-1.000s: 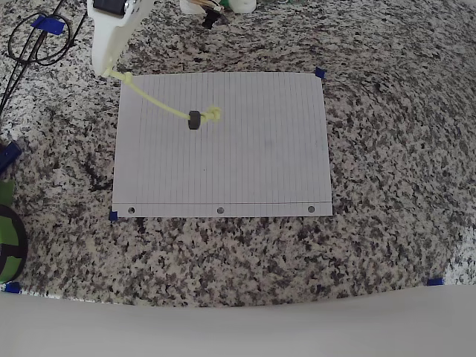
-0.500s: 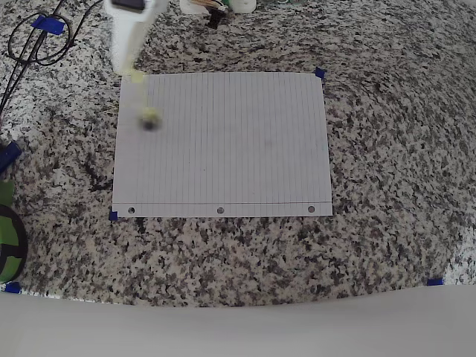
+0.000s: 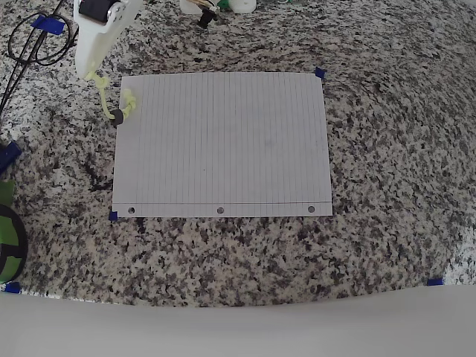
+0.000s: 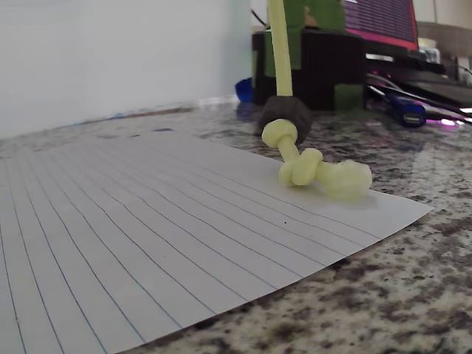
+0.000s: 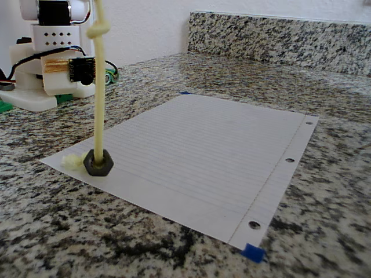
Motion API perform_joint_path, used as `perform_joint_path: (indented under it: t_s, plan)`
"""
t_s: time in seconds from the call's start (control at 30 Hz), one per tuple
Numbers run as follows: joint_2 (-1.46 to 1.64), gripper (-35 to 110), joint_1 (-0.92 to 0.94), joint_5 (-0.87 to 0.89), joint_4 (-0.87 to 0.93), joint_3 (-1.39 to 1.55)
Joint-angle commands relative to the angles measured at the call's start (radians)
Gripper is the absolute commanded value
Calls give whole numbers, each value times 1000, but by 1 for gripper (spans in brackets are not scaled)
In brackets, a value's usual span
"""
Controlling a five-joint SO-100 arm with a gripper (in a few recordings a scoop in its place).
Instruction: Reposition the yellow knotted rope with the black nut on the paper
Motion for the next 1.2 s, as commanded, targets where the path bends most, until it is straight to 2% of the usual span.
perform_joint_path:
  t_s: [0.0,0.37,0.57,0.87,1.17]
  plan:
    - [25,0,-52,5,20,-2]
    - [222,0,-437,28,9,282]
    - [285,0,-607,28,-69,423]
    - [376,0,-746,28,-181,606]
    - [479,0,-788,17,-225,698]
